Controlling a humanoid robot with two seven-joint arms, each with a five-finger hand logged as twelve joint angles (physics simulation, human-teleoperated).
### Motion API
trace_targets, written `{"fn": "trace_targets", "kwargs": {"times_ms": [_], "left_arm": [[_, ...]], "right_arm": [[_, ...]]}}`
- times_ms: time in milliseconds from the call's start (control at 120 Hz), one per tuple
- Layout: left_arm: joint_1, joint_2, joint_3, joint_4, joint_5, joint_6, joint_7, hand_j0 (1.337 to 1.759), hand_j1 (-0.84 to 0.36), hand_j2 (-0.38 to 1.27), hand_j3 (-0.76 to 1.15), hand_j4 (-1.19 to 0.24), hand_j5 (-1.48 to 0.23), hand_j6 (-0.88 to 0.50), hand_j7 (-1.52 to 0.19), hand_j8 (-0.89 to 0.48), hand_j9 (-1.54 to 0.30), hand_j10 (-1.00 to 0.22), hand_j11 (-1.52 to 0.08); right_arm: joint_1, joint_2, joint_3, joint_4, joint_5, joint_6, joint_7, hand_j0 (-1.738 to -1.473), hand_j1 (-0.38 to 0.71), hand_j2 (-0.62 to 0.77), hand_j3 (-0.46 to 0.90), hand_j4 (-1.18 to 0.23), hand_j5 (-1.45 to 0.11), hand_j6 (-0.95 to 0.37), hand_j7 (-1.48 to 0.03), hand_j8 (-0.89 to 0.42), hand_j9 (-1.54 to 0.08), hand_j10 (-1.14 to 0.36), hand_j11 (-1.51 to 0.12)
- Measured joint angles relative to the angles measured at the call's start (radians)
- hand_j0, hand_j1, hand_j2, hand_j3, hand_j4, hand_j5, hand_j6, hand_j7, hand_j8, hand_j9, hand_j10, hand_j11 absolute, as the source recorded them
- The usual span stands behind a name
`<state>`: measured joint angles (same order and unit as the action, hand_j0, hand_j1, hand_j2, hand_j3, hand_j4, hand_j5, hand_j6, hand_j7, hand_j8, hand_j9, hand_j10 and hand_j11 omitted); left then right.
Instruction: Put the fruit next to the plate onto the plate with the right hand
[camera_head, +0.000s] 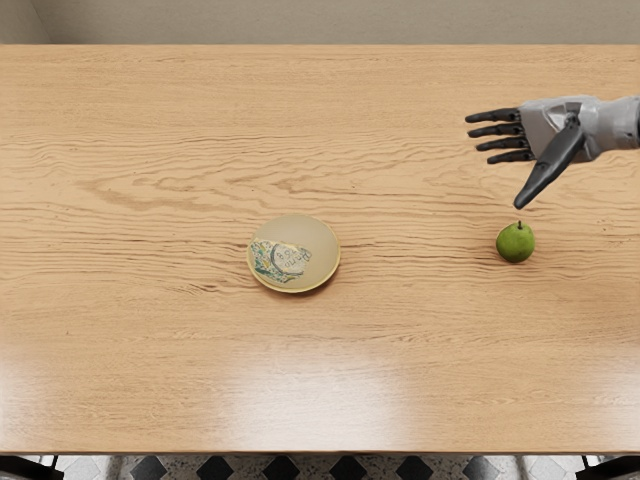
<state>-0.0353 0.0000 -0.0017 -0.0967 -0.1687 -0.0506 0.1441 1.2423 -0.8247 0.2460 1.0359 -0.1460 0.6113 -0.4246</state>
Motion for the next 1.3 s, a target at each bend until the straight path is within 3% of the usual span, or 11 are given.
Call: {"fn": "trace_targets", "kwargs": {"times_ms": [242, 442, 617, 908, 1300], "left_arm": [[0.0, 0.0, 0.0, 0.0, 0.0, 0.0, 0.0, 1.658, 0.32, 0.0, 0.0, -0.02, -0.03, -0.02, -0.03, -0.02, -0.03, -0.02, -0.03], [0.0, 0.0, 0.0, 0.0, 0.0, 0.0, 0.0, 1.658, 0.32, 0.0, 0.0, -0.02, -0.03, -0.02, -0.03, -0.02, -0.03, -0.02, -0.03], [0.0, 0.0, 0.0, 0.0, 0.0, 0.0, 0.0, 1.658, 0.32, 0.0, 0.0, -0.02, -0.03, -0.02, -0.03, -0.02, -0.03, -0.02, -0.03], [0.0, 0.0, 0.0, 0.0, 0.0, 0.0, 0.0, 1.658, 0.32, 0.0, 0.0, -0.02, -0.03, -0.02, -0.03, -0.02, -0.03, -0.02, -0.03], [0.0, 0.0, 0.0, 0.0, 0.0, 0.0, 0.0, 1.658, 0.32, 0.0, 0.0, -0.02, -0.03, -0.02, -0.03, -0.02, -0.03, -0.02, -0.03]], "right_arm": [[-0.005, -0.011, 0.039, 0.029, -0.327, 0.0, 0.061, -1.658, -0.35, 0.0, 0.0, 0.0, 0.0, 0.0, 0.0, 0.0, 0.0, 0.0, 0.0], [-0.032, -0.119, 0.032, 0.266, -0.453, -0.154, 0.079, -1.658, -0.35, 0.0, 0.0, 0.0, 0.0, 0.0, 0.0, 0.0, 0.0, 0.0, 0.0], [-0.094, -0.15, 0.028, 0.362, -0.535, -0.31, 0.082, -1.658, -0.35, 0.0, 0.0, 0.0, 0.0, -0.01, 0.0, 0.0, 0.0, 0.0, 0.0], [-0.208, -0.139, 0.027, 0.41, -0.648, -0.496, 0.093, -1.658, -0.26, -0.01, 0.0, -0.08, -0.1, -0.09, -0.1, -0.09, -0.1, -0.08, -0.1], [-0.294, -0.112, 0.027, 0.424, -0.733, -0.612, 0.11, -1.658, -0.01, -0.05, 0.0, -0.3, -0.38, -0.3, -0.38, -0.3, -0.38, -0.29, -0.38]]}}
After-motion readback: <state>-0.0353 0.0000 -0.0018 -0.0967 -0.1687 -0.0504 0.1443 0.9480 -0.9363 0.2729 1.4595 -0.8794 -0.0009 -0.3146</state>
